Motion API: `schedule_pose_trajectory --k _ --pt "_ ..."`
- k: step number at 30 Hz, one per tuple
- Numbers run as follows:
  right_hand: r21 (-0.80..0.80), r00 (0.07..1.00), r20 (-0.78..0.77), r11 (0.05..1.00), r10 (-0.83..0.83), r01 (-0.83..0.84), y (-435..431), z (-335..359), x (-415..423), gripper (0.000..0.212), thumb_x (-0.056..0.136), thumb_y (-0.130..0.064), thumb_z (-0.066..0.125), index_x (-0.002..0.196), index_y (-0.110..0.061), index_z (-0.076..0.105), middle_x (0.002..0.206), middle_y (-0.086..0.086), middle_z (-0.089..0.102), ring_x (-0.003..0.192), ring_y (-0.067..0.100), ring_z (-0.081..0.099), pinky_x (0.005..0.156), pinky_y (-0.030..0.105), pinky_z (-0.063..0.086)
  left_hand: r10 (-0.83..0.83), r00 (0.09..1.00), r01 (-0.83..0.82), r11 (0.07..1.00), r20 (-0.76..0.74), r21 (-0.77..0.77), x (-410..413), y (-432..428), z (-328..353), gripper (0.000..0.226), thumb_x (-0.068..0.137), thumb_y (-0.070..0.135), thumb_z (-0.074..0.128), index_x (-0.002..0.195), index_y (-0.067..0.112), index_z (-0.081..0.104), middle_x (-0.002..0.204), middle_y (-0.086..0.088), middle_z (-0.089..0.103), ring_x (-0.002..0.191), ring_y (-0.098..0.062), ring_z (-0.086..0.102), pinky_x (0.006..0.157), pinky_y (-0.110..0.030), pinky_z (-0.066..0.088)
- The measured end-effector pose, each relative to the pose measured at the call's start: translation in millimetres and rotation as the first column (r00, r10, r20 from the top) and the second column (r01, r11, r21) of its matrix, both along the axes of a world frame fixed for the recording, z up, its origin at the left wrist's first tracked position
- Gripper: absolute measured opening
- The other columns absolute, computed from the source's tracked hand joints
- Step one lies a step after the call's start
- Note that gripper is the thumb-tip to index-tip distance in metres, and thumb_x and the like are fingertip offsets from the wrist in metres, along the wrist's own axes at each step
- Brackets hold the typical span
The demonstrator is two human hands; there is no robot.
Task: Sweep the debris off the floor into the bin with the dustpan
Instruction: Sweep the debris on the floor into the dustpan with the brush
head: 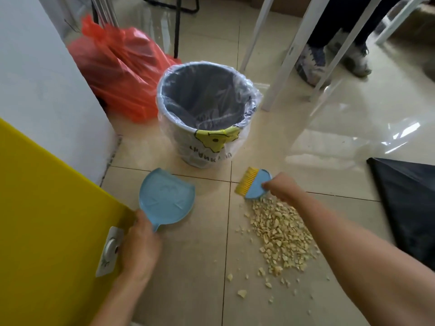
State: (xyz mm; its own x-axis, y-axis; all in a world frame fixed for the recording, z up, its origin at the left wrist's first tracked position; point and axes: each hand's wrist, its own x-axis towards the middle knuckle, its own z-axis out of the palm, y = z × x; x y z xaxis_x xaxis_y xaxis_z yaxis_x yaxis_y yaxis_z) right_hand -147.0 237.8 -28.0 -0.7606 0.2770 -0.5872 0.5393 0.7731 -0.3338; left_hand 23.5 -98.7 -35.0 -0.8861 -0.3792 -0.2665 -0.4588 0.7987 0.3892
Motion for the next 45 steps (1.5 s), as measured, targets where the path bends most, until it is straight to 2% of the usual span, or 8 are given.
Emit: schedule_pose_trajectory --k 6,11,13,17,21,34,40,45 --pt "0.017 0.979 0.116 0.986 -0.165 0.164 89 9 45 0.024 0.087 -0.020 0.069 0.072 -0.004 0.059 0.047 0.003 0.044 0.036 0.015 0.036 0.042 0.022 0.026 -0.017 0.999 0.020 0.995 -0.026 0.102 -3 20 23 0.026 0.087 0.005 0.067 0.105 0.007 0.048 0.072 -0.006 0.054 0.066 -0.040 0.061 0.054 -0.042 0.050" --pt "-0.281 0.957 0.078 0.915 -0.280 0.290 82 33 70 0.032 0.093 -0.021 0.067 0.066 -0.014 0.051 0.045 -0.003 0.032 0.038 0.011 0.024 0.046 0.023 0.016 -0.036 0.993 0.052 0.987 -0.111 0.149 2 19 29 0.032 0.081 0.000 0.075 0.103 0.005 0.052 0.072 -0.008 0.057 0.061 -0.036 0.058 0.050 -0.038 0.045" --pt "-0.339 0.978 0.092 0.918 -0.185 0.206 49 41 76 0.028 0.093 -0.025 0.066 0.069 -0.015 0.057 0.046 -0.005 0.036 0.038 0.011 0.027 0.045 0.023 0.018 -0.027 0.994 0.038 0.994 -0.103 0.105 4 15 26 0.035 0.080 0.001 0.076 0.104 0.005 0.052 0.072 -0.012 0.061 0.060 -0.037 0.057 0.048 -0.035 0.042" --pt "-0.294 0.992 0.067 0.952 0.111 -0.087 -47 30 92 0.031 0.092 -0.036 0.065 0.074 -0.012 0.068 0.057 -0.002 0.056 0.049 0.011 0.048 0.047 0.025 0.034 -0.024 0.994 0.032 0.997 -0.110 0.071 -1 5 28 0.039 0.073 -0.003 0.078 0.099 0.008 0.050 0.069 -0.014 0.062 0.064 -0.045 0.066 0.047 -0.038 0.047" --pt "-0.261 0.978 0.007 0.945 0.209 -0.200 -101 6 96 0.031 0.091 -0.033 0.061 0.087 -0.006 0.074 0.069 0.003 0.062 0.057 0.015 0.055 0.050 0.027 0.040 -0.013 0.997 0.013 1.000 -0.077 -0.003 -12 -15 30 0.036 0.074 0.002 0.081 0.097 0.005 0.054 0.074 -0.018 0.068 0.067 -0.047 0.069 0.052 -0.036 0.047" --pt "0.113 1.000 0.006 0.993 0.024 -0.024 39 25 119 0.031 0.085 -0.029 0.062 0.075 -0.001 0.072 0.056 0.003 0.059 0.048 0.015 0.053 0.048 0.027 0.036 -0.087 0.995 0.089 0.995 -0.044 0.054 -9 -4 30 0.033 0.077 0.001 0.072 0.102 0.004 0.050 0.074 -0.021 0.069 0.070 -0.043 0.070 0.053 -0.045 0.055" --pt "-0.126 0.983 -0.020 0.975 0.182 -0.183 -63 43 158 0.029 0.091 -0.033 0.062 0.080 -0.009 0.072 0.055 -0.001 0.058 0.045 0.011 0.051 0.043 0.027 0.033 -0.048 0.997 0.052 0.996 -0.067 0.068 -17 -9 52 0.034 0.087 0.019 0.071 0.110 0.012 0.047 0.094 -0.018 0.071 0.087 -0.045 0.068 0.066 -0.047 0.056" --pt "-0.330 0.943 0.039 0.896 0.329 -0.299 -189 17 201 0.031 0.086 -0.036 0.056 0.087 -0.008 0.071 0.079 0.013 0.072 0.074 0.028 0.068 0.058 0.035 0.050 0.048 0.995 -0.031 0.982 -0.082 0.188 -24 -19 68 0.033 0.088 0.022 0.072 0.112 0.012 0.052 0.107 -0.014 0.070 0.100 -0.041 0.064 0.078 -0.047 0.054"
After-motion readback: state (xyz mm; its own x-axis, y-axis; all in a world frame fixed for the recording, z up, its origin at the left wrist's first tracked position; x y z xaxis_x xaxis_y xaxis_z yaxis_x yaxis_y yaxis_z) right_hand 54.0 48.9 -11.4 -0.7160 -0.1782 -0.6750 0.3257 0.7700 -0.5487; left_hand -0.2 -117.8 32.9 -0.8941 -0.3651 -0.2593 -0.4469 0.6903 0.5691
